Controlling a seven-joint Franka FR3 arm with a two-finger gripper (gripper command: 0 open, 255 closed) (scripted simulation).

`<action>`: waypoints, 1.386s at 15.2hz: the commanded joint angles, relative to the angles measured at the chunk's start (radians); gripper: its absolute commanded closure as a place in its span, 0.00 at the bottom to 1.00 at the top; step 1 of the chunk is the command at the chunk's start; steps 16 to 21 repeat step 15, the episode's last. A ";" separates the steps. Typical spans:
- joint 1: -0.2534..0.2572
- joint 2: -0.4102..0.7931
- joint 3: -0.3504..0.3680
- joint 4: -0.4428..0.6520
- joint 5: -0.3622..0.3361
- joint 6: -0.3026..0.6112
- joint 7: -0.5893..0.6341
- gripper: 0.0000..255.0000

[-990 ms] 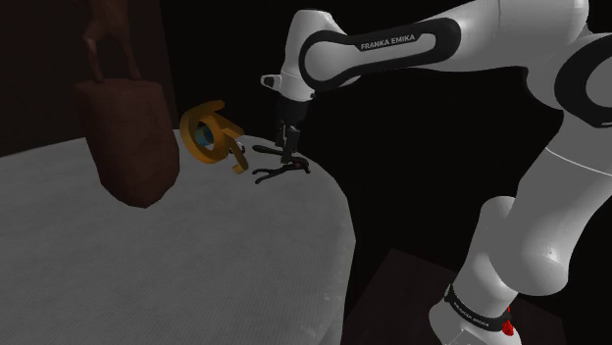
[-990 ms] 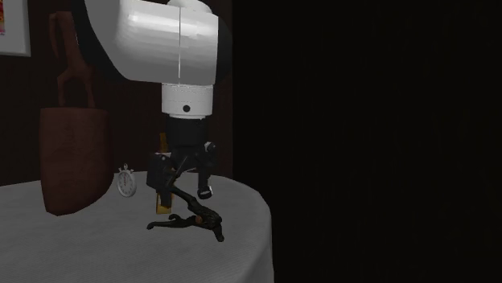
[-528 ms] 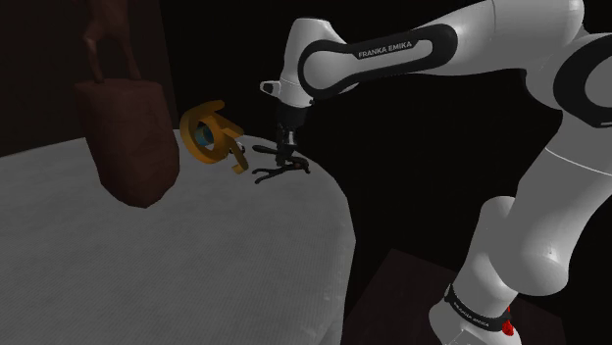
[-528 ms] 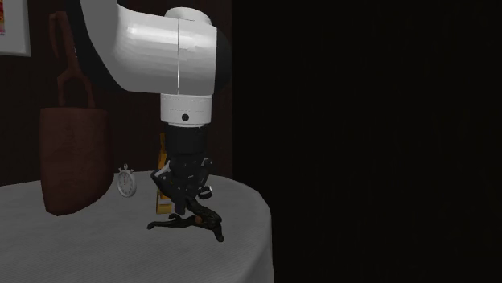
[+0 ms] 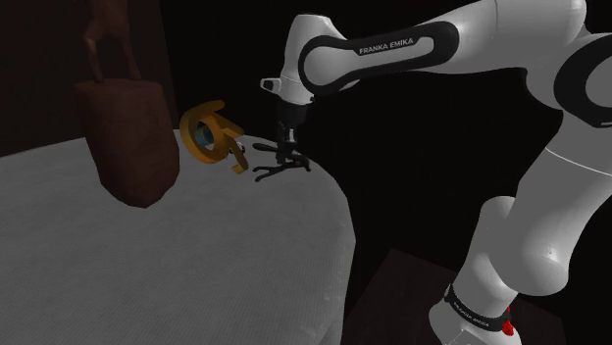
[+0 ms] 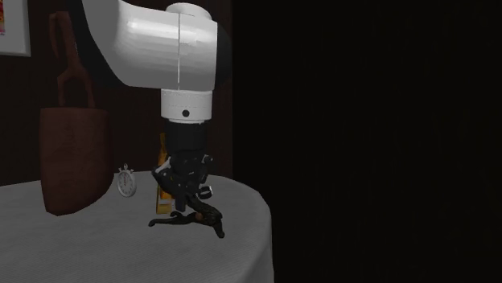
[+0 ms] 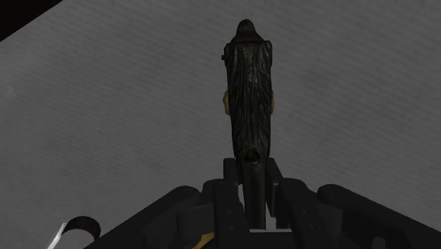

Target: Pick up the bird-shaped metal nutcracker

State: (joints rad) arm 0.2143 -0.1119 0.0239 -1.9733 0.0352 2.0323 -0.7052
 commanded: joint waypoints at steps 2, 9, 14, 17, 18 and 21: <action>0.000 -0.002 0.000 0.035 -0.001 -0.038 0.001 1.00; -0.001 -0.002 -0.001 0.130 -0.002 -0.132 0.003 1.00; -0.001 0.004 -0.001 0.192 -0.002 -0.188 0.005 1.00; -0.001 0.004 -0.001 0.192 -0.002 -0.188 0.005 1.00; -0.001 0.004 -0.001 0.192 -0.002 -0.188 0.005 1.00; -0.001 0.004 -0.001 0.192 -0.002 -0.188 0.005 1.00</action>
